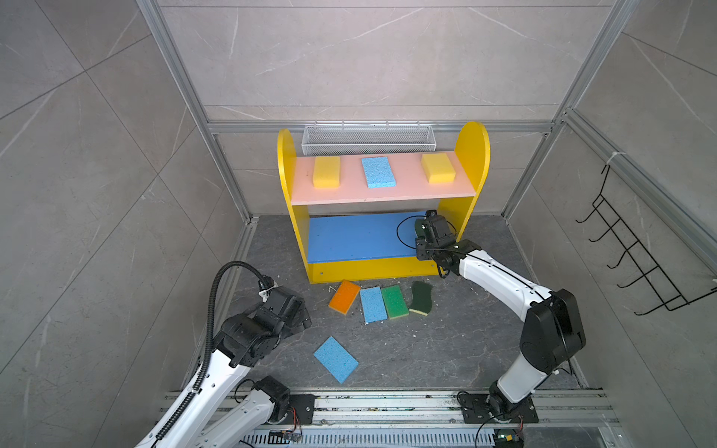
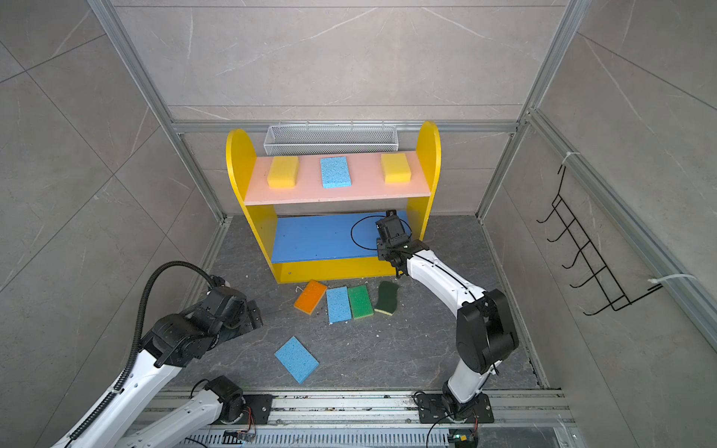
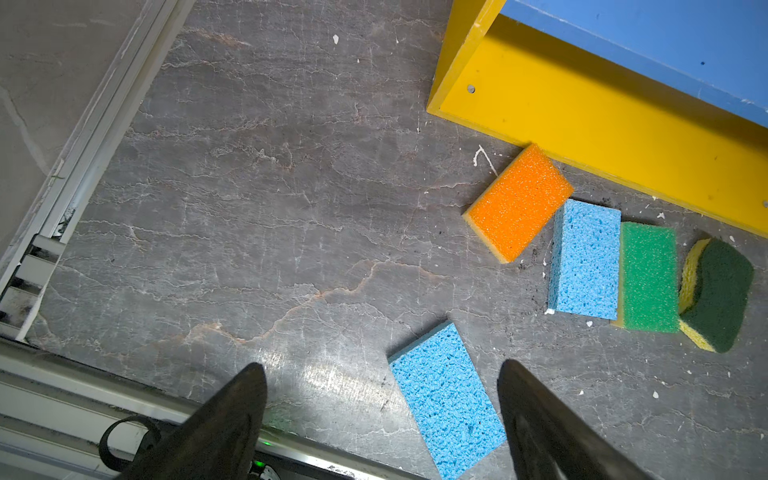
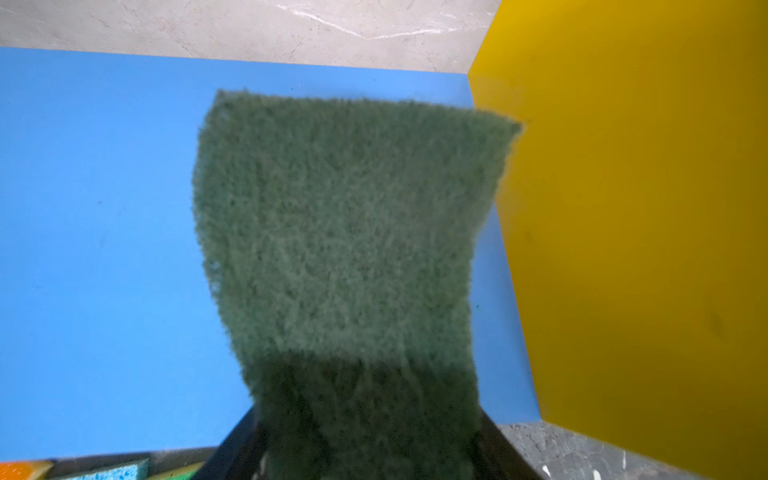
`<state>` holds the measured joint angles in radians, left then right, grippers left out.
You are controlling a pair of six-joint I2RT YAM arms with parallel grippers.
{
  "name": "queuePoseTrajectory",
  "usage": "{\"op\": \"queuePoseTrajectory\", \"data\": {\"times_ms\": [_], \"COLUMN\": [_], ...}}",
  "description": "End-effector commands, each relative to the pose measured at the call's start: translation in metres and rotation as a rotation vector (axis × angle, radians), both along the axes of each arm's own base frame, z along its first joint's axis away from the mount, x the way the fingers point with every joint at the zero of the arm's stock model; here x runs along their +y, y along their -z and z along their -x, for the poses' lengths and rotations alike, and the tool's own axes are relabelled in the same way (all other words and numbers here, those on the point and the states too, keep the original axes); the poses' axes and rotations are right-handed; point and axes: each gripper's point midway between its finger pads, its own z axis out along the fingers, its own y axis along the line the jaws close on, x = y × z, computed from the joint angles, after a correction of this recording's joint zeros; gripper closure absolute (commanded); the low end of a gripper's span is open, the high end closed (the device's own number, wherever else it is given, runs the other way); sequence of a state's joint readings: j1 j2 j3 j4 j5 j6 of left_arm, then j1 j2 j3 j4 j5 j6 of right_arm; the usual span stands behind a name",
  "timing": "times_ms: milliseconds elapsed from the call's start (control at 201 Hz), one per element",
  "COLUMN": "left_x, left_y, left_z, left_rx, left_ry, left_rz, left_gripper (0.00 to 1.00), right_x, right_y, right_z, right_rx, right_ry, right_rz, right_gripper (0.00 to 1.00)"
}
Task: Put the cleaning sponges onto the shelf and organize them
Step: 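Carry the dark green pad with the right gripper to the blue shelf, then lower the dark green pad onto the blue shelf and open the right gripper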
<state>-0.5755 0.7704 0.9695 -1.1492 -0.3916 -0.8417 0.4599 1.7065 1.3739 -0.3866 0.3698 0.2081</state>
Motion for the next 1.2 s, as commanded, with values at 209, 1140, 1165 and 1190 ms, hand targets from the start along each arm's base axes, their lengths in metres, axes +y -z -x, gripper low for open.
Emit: {"op": "queuePoseTrajectory", "data": {"times_ms": [209, 1140, 1165, 1190], "left_x": [0.006, 0.003, 0.003, 0.003], "left_y": [-0.003, -0.001, -0.001, -0.001], "left_z": [0.001, -0.001, -0.001, -0.001], "left_rx": [-0.033, -0.029, -0.030, -0.030], "left_ry": [-0.045, -0.045, -0.046, -0.046], "left_rz": [0.019, 0.029, 0.029, 0.029], "left_gripper": [0.10, 0.11, 0.11, 0.11], "right_x": [0.005, -0.006, -0.006, -0.007], "right_y": [-0.004, 0.005, 0.003, 0.003], "right_z": [-0.018, -0.032, -0.032, -0.032], "right_rx": [-0.029, -0.013, -0.016, -0.017], "right_ry": [-0.013, 0.025, 0.025, 0.026], "right_rz": [-0.001, 0.073, 0.072, 0.074], "right_gripper": [0.37, 0.23, 0.23, 0.22]}}
